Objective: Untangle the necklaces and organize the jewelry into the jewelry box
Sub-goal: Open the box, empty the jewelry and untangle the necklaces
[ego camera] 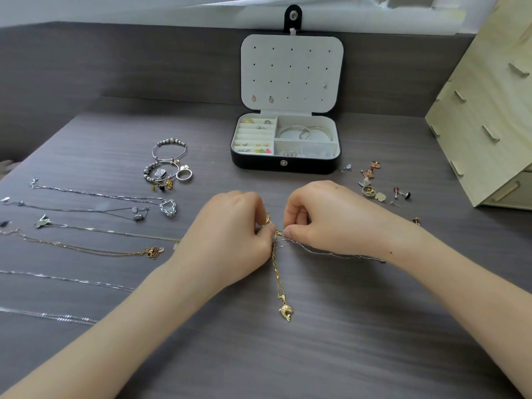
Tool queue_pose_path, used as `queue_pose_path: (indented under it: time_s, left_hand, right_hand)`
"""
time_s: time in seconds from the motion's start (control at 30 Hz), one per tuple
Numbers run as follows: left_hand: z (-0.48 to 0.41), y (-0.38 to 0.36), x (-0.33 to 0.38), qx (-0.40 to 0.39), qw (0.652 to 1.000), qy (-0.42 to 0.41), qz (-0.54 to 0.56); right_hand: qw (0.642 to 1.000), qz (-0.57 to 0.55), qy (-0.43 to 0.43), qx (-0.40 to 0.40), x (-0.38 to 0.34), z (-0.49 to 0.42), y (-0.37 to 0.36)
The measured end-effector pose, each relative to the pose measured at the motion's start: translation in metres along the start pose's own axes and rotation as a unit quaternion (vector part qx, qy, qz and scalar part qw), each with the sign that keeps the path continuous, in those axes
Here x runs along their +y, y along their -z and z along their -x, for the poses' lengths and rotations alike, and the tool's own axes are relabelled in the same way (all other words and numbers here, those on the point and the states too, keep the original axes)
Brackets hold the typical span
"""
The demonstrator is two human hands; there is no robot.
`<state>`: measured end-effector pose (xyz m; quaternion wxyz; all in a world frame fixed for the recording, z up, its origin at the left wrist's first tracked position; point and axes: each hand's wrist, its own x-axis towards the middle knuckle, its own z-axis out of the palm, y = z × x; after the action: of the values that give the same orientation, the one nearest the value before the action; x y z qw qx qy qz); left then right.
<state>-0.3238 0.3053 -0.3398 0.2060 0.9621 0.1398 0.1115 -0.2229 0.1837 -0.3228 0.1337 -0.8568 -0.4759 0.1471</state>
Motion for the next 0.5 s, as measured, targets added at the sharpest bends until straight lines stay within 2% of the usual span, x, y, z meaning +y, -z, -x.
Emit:
queue_pose_path:
  time_s: [0.27,0.5]
  left_hand:
    - [-0.007,0.002,0.01,-0.023,0.999,0.013,-0.025]
    - [-0.008,-0.004,0.014,-0.076,0.976,-0.068,-0.193]
  right_hand:
    - [1.0,-0.027,-0.009,-0.014,-0.001,0.0,0.002]
    - [1.0,-0.015,-0.02,0.002,-0.004,0.001,-0.001]
